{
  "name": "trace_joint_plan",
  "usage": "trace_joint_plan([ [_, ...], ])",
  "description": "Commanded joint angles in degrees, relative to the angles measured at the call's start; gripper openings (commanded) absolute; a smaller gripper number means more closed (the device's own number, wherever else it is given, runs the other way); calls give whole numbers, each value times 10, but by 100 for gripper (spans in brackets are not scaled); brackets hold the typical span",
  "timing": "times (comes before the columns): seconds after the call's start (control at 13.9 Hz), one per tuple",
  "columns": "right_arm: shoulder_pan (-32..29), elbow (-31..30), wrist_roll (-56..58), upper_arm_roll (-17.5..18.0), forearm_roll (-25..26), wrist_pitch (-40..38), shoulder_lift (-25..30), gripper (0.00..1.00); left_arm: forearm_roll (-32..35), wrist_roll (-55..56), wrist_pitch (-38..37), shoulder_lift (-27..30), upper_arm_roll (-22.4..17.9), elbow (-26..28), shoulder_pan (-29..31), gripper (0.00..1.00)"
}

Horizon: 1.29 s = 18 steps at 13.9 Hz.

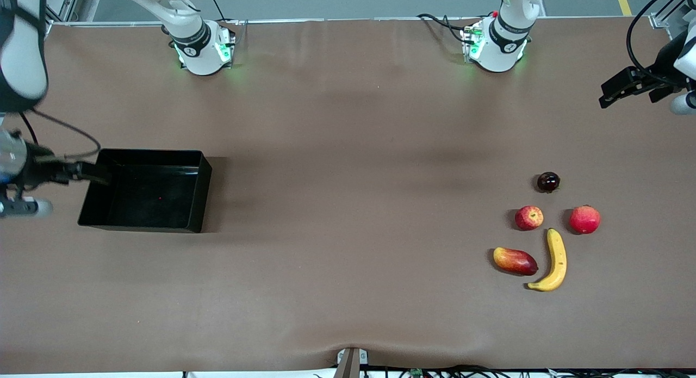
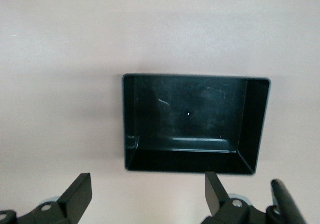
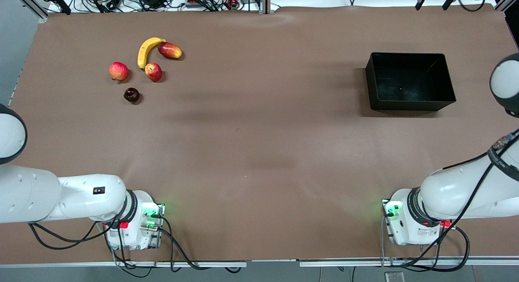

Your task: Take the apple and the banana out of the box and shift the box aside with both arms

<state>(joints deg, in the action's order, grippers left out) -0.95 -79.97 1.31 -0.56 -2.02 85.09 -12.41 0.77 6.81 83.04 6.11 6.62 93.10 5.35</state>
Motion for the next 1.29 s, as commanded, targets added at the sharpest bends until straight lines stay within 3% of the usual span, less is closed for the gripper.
trace_joint_plan([
  [0.0,2,-22,-9,-1,11,-49,83,100,-7,-10,-8,7,1,8,7,100],
  [0.36,8,-86,-7,-1,9,-57,180,100,-8,-7,-7,8,5,9,5,100],
  [1.22,10,-97,-7,-1,11,-45,180,100,-1,16,16,6,11,5,5,100],
])
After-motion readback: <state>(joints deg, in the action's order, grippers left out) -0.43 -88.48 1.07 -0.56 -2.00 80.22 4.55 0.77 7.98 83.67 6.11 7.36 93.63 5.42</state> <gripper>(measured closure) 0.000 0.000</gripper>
